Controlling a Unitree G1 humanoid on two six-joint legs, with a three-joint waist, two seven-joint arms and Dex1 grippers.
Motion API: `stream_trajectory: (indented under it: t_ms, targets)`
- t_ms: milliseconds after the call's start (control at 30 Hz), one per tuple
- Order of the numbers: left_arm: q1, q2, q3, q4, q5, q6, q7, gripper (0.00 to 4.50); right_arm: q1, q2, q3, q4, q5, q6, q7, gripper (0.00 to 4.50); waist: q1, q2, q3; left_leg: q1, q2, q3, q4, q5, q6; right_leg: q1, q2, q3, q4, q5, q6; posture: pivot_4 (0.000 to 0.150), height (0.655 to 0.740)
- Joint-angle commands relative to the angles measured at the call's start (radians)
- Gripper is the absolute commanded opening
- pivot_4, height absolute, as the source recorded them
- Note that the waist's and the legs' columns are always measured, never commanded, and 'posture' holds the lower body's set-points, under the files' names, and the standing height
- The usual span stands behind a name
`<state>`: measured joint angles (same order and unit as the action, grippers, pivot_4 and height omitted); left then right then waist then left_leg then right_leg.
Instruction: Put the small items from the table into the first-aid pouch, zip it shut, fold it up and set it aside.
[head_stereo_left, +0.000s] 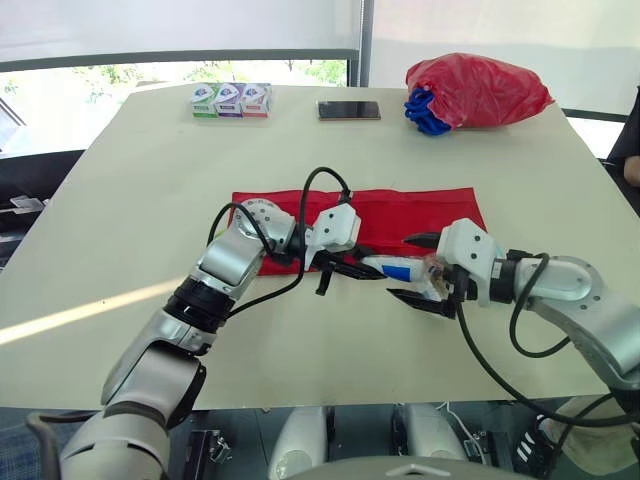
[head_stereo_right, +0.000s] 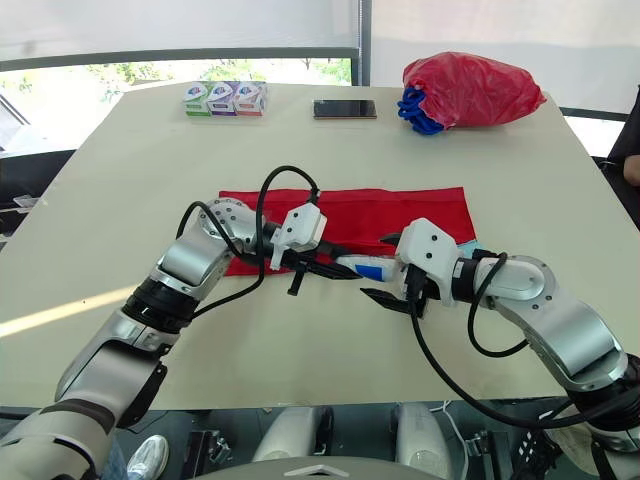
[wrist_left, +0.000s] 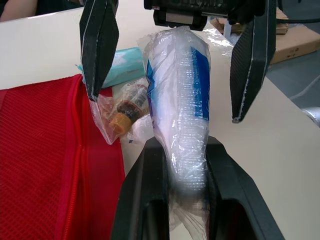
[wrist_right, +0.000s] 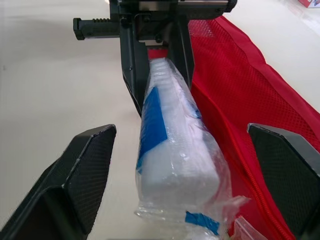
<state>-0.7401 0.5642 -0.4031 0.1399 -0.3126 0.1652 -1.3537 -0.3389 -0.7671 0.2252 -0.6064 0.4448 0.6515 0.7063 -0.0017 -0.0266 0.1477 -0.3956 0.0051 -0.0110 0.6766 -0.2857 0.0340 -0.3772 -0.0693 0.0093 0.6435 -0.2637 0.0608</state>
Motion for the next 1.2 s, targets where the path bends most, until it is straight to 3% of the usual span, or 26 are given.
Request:
stream_trajectory:
  t_ms: [33,133,267,367,433,467,500,533,567,633,700,733,967,1200]
  targets:
    - [-0.01,0.0,0.03,-0.015,0.016,-0.015,-0.013,0.28,0.012,0.0,-0.038,-0.036,0.003,-0.008,0.011,2.72,0.0,0.0,0.0,0.0,0.0,0.0,0.0,0.0,0.0,0.0,0.0,0.0,0.0,0.0,0.0,0.15,0.74]
    - [-0.015,-0.009,0.038,-0.006,0.022,-0.012,-0.017,0.28,0.029,-0.018,-0.042,-0.044,-0.006,-0.008,0.028,1.16,0.0,0.0,0.0,0.0,0.0,0.0,0.0,0.0,0.0,0.0,0.0,0.0,0.0,0.0,0.0,0.15,0.74]
    - [-0.029,-0.029,0.047,0.039,0.034,-0.033,-0.023,0.28,0.04,-0.034,-0.034,-0.043,-0.028,-0.016,0.044,0.23,0.0,0.0,0.0,0.0,0.0,0.0,0.0,0.0,0.0,0.0,0.0,0.0,0.0,0.0,0.0,0.15,0.74]
    - [-0.037,-0.037,0.059,0.076,0.036,-0.054,-0.039,0.28,0.044,-0.032,-0.038,-0.042,-0.033,-0.013,0.044,0.22,0.0,0.0,0.0,0.0,0.0,0.0,0.0,0.0,0.0,0.0,0.0,0.0,0.0,0.0,0.0,0.15,0.74]
    - [-0.042,-0.033,0.068,0.107,0.033,-0.064,-0.055,1.32,0.054,-0.033,-0.052,-0.044,-0.029,-0.009,0.044,0.22,-0.001,0.0,0.0,0.0,0.0,0.0,0.0,0.0,0.0,0.0,0.0,0.0,0.0,0.0,0.0,0.15,0.74]
    - [-0.045,-0.03,0.074,0.119,0.029,-0.07,-0.063,1.45,0.062,-0.034,-0.06,-0.045,-0.025,-0.01,0.046,0.22,-0.001,0.0,0.0,0.0,0.0,0.0,0.0,0.0,0.0,0.0,0.0,0.0,0.0,0.0,0.0,0.15,0.74]
    - [-0.046,-0.024,0.08,0.128,0.022,-0.071,-0.078,1.99,0.072,-0.033,-0.073,-0.048,-0.015,-0.009,0.046,0.22,-0.001,0.0,0.0,0.0,0.0,0.0,0.0,0.0,0.0,0.0,0.0,0.0,0.0,0.0,0.0,0.15,0.74]
    - [-0.047,-0.02,0.09,0.139,0.02,-0.076,-0.081,1.99,0.082,-0.032,-0.088,-0.051,-0.005,-0.007,0.046,0.22,-0.002,0.0,0.0,0.0,0.0,0.0,0.0,0.0,0.0,0.0,0.0,0.0,0.0,0.0,0.0,0.15,0.74]
    - [-0.05,-0.02,0.103,0.155,0.023,-0.081,-0.077,2.6,0.093,-0.03,-0.105,-0.055,0.005,-0.004,0.047,0.22,-0.002,0.0,0.0,0.0,0.0,0.0,0.0,0.0,0.0,0.0,0.0,0.0,0.0,0.0,0.0,0.15,0.74]
    - [-0.054,-0.013,0.127,0.192,0.036,-0.098,-0.066,3.23,0.122,-0.028,-0.147,-0.065,0.027,-0.001,0.048,0.22,-0.001,0.0,0.0,0.0,0.0,0.0,0.0,0.0,0.0,0.0,0.0,0.0,0.0,0.0,0.0,0.15,0.74]
    - [-0.057,0.0,0.152,0.237,0.052,-0.117,-0.051,4.13,0.164,-0.024,-0.202,-0.077,0.054,-0.005,0.046,0.22,0.0,0.0,0.0,0.0,0.0,0.0,0.0,0.0,0.0,0.0,0.0,0.0,0.0,0.0,0.0,0.15,0.74]
    - [-0.063,0.006,0.163,0.271,0.07,-0.13,-0.028,4.34,0.192,-0.02,-0.237,-0.085,0.074,-0.01,0.048,0.22,0.002,0.0,0.0,0.0,0.0,0.0,0.0,0.0,0.0,0.0,0.0,0.0,0.0,0.0,0.0,0.15,0.74]
    - [-0.092,0.013,0.183,0.471,0.188,-0.246,0.068,4.34,0.335,0.027,-0.461,-0.167,0.249,-0.008,0.031,0.22,0.007,0.0,0.0,0.0,-0.001,0.0,0.0,0.0,0.0,0.0,0.0,0.0,0.0,0.0,0.0,0.15,0.74]
    - [-0.119,-0.061,0.178,0.575,0.253,-0.31,0.145,4.34,0.459,0.013,-0.598,-0.253,0.358,0.026,-0.025,0.22,0.018,-0.001,0.0,-0.001,0.0,0.0,0.0,0.0,0.0,0.0,-0.001,0.0,0.0,0.0,0.0,0.15,0.74]
